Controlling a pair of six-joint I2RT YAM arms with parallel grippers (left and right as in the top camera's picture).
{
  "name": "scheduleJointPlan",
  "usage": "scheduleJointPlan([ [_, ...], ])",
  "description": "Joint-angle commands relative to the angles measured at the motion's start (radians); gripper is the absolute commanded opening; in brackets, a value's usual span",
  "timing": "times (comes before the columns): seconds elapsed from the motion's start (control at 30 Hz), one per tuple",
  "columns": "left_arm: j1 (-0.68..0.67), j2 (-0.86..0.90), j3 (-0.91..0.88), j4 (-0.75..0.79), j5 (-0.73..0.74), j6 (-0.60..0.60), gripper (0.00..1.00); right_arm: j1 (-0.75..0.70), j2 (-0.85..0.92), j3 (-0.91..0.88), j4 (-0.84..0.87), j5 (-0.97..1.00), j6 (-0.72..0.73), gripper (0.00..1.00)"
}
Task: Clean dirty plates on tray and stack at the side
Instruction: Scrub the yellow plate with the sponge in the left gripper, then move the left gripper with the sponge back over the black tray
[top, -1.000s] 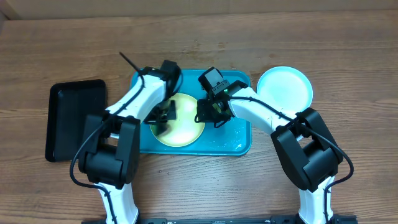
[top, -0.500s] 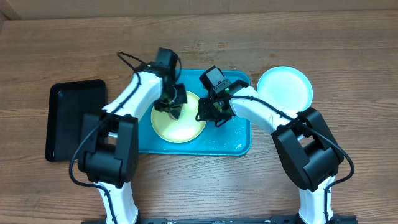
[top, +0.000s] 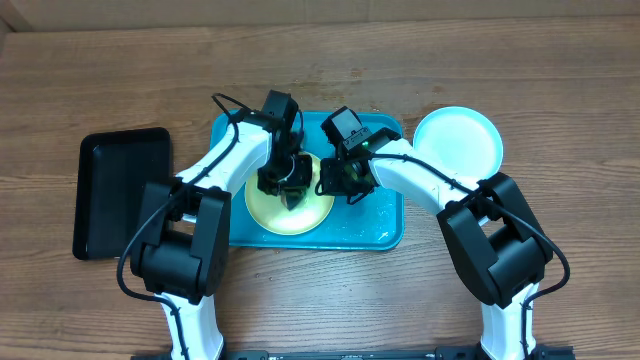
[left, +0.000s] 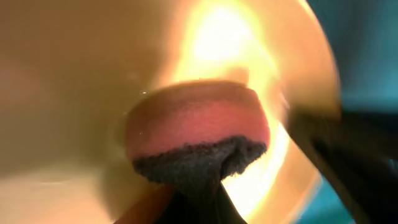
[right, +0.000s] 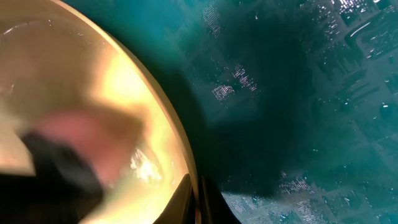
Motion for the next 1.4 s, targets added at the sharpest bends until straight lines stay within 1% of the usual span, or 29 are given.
scheduleJointPlan([
  [0.0,-0.006,0.026,-0.029,-0.035,0.224,0.242,0.04,-0.008,0.025,0.0,-0.003,0.048,0.0,0.04],
  [0.03,-0.006,0.025,-0.029,-0.042,0.208,0.241,0.04,-0.008,0.025,0.0,-0.004,0.048,0.0,0.04],
  [0.1,-0.006,0.026,-0.029,-0.054,0.122,0.213,0.04,-0.008,0.025,0.0,-0.005,0.048,0.0,0.04],
  [0.17,-0.005,0.026,-0.029,-0.054,-0.019,0.137,0.04,-0.007,0.025,0.0,-0.005,0.048,0.001,0.04],
  [0.2,-0.001,0.026,-0.029,-0.054,-0.123,0.071,0.04,-0.007,0.025,0.0,-0.005,0.048,0.0,0.04],
  [0.33,0.037,0.025,-0.024,-0.084,-0.388,-0.097,0.04,-0.007,0.025,0.0,-0.008,0.048,0.001,0.04],
  [0.4,0.066,0.025,-0.012,-0.121,-0.499,-0.166,0.04,-0.008,0.025,0.0,-0.009,0.048,0.001,0.04],
  [0.43,0.099,0.024,0.011,-0.164,-0.575,-0.215,0.04,-0.008,0.025,0.0,-0.009,0.048,0.001,0.04],
  [0.5,0.139,0.024,0.057,-0.217,-0.629,-0.254,0.04,-0.008,0.025,0.0,-0.008,0.048,0.001,0.04],
  [0.6,0.191,0.021,0.146,-0.267,-0.636,-0.257,0.04,-0.008,0.025,0.0,-0.006,0.048,0.001,0.04],
  [0.67,0.229,0.02,0.243,-0.298,-0.621,-0.257,0.04,-0.008,0.025,-0.001,-0.005,0.048,0.001,0.04],
  [0.77,0.258,0.02,0.33,-0.321,-0.576,-0.256,0.04,-0.007,0.025,-0.001,-0.009,0.048,0.001,0.04],
  [0.8,0.282,0.02,0.375,-0.335,-0.539,-0.257,0.04,-0.007,0.025,0.0,-0.009,0.048,0.001,0.04],
  [0.9,0.345,0.02,0.42,-0.358,-0.46,-0.256,0.04,-0.007,0.025,0.0,-0.008,0.047,-0.003,0.04],
  [1.0,0.443,0.02,0.422,-0.367,-0.364,-0.249,0.04,-0.007,0.025,0.0,-0.008,0.047,-0.003,0.04],
  [1.07,0.517,0.021,0.414,-0.37,-0.333,-0.249,0.04,-0.007,0.025,0.0,-0.008,0.047,-0.011,0.04],
  [1.1,0.579,0.021,0.41,-0.377,-0.34,-0.249,0.04,-0.007,0.024,0.0,-0.007,0.047,-0.011,0.04],
  [1.2,0.668,0.021,0.384,-0.358,-0.357,-0.249,0.04,-0.007,0.024,0.0,-0.004,0.047,-0.011,0.04],
  [1.37,0.764,0.021,0.291,-0.299,-0.354,-0.249,0.04,-0.007,0.024,0.0,0.007,0.048,-0.035,0.04],
])
